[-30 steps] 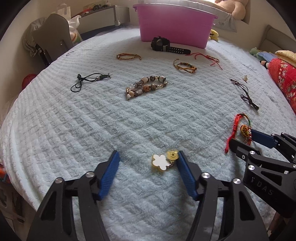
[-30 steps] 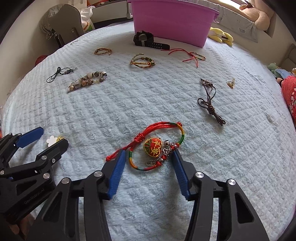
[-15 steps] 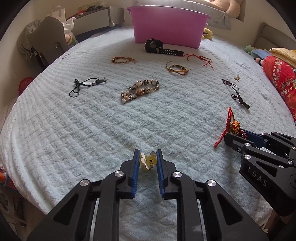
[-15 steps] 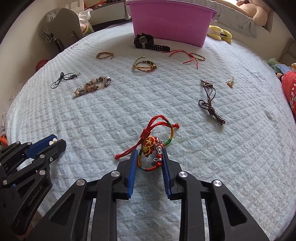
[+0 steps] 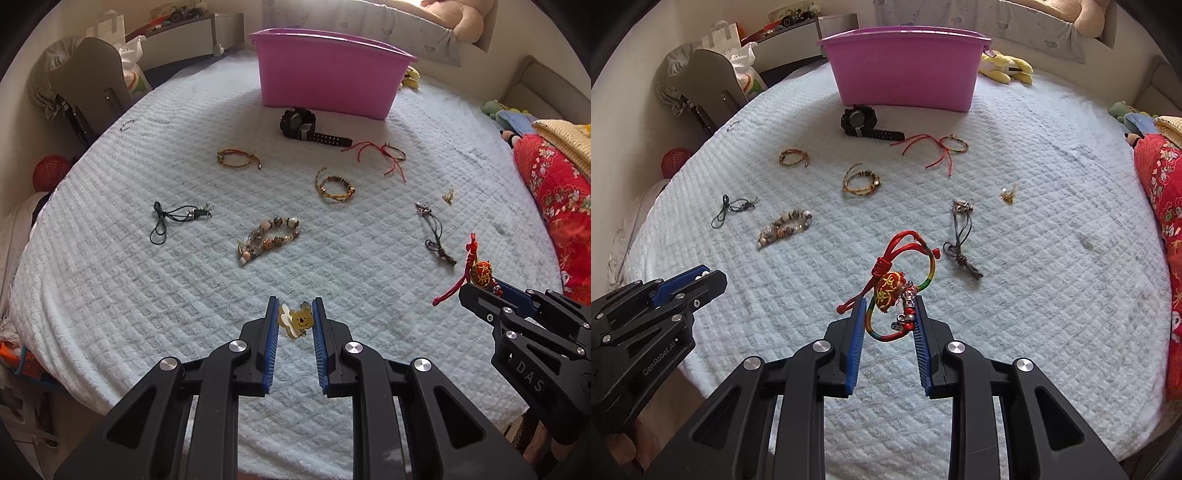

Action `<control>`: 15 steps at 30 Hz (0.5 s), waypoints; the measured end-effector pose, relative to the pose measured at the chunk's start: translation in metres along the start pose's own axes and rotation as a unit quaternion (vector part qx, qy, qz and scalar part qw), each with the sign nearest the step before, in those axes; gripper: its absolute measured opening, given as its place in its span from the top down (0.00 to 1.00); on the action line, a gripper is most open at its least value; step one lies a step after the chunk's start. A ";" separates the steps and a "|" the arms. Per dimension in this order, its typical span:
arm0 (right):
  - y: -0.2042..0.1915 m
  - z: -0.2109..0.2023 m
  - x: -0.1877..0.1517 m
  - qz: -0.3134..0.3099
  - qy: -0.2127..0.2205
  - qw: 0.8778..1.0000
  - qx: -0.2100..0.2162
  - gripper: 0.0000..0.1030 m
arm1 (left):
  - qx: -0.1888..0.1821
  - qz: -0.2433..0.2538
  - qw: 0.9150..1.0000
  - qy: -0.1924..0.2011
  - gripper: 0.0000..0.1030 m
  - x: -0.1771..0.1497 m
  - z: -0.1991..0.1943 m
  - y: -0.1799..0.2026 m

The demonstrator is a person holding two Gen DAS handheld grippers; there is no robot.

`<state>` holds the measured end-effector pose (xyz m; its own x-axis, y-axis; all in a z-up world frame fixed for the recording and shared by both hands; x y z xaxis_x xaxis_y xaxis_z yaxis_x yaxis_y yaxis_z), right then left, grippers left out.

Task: Organize jewelry
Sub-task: 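Lift and carry both held items over the pink tub with both tools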

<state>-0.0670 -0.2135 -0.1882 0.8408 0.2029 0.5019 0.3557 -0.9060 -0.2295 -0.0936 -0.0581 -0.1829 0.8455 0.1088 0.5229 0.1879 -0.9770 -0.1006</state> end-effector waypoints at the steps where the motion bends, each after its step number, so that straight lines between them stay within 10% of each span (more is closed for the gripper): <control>1: 0.002 -0.008 0.007 0.005 0.001 1.000 0.002 0.76 | 0.000 0.000 1.000 -0.003 0.83 0.009 -0.007 0.002; 15: -0.010 -0.100 0.151 0.011 0.048 0.999 0.023 0.76 | -0.006 -0.012 1.000 0.015 0.83 0.153 -0.093 -0.005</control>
<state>0.0160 -0.2112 -0.0265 0.8060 0.1450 0.5738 0.3586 -0.8910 -0.2785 -0.0121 -0.0533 -0.0234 0.8254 0.1274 0.5500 0.2023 -0.9762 -0.0776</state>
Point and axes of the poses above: each gripper's, at about its wrist camera, not at the fingertips, and z roughly the way its jaws point, y to its right, x to its top, the point moved 3 cm from there along z, roughly the way its jaws point, and after that the axes turned 9 degrees about x, right-handed, at the moved point
